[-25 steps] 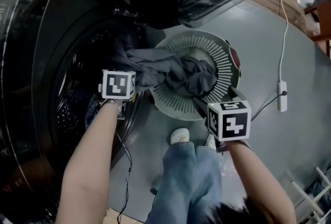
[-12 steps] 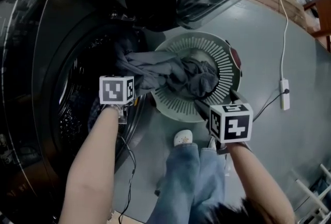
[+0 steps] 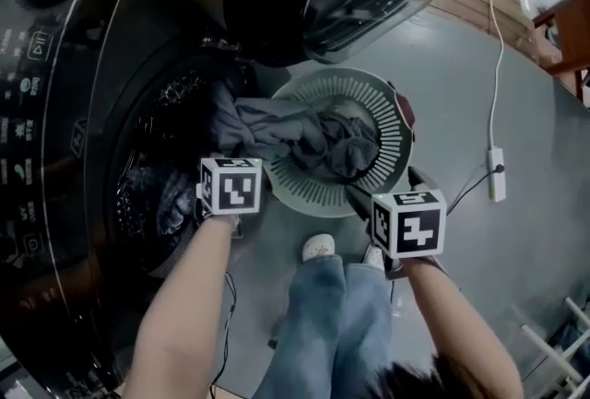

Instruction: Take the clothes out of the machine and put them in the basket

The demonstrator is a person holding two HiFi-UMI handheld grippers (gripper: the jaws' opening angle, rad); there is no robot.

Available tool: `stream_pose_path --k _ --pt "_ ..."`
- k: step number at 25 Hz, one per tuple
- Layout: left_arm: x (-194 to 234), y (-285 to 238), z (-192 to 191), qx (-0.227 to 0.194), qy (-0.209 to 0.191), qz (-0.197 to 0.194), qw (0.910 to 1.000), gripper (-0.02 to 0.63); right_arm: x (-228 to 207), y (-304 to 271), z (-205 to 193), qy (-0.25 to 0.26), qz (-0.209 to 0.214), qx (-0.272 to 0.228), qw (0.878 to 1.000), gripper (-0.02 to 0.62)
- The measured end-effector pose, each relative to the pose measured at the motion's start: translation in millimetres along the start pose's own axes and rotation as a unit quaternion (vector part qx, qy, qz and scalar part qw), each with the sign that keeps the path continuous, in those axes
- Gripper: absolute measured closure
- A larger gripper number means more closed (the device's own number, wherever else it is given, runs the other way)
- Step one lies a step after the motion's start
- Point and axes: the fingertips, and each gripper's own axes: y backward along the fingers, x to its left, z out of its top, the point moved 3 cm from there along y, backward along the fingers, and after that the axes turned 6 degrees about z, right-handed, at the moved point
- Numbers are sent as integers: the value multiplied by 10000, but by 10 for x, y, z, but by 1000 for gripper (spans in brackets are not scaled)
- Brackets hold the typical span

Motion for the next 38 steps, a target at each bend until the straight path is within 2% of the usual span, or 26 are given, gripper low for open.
stream_pose_path --k 3,7,13,17,21,25,29,38 --pt "-155 154 53 -58 196 -113 9997 546 9 106 74 101 29 -33 9999 69" --pt "-324 395 156 -242 210 -319 9990 546 -3 272 153 229 23 -65 9997 69" --pt "-669 818 331 -624 497 -775 9938 548 -109 482 231 119 -39 -178 9998 69" --pt "-890 1043 388 -710 598 -1021 9904 548 -170 606 250 117 -79 -217 9997 69" --pt "-1058 1276 508 -880 770 -1299 9846 548 -244 748 243 93 -143 -236 9996 69" --pt "-1251 1448 675 -1068 738 -1614 9783 548 -284 845 255 50 -153 -302 9994 69" --pt "-1418 1601 876 -1296 860 -1940 9686 548 -362 924 253 -43 -214 -368 9991 69" --pt "-1692 1809 1214 -1500 940 -2360 9555 548 -521 1019 204 -288 -363 -433 9980 69"
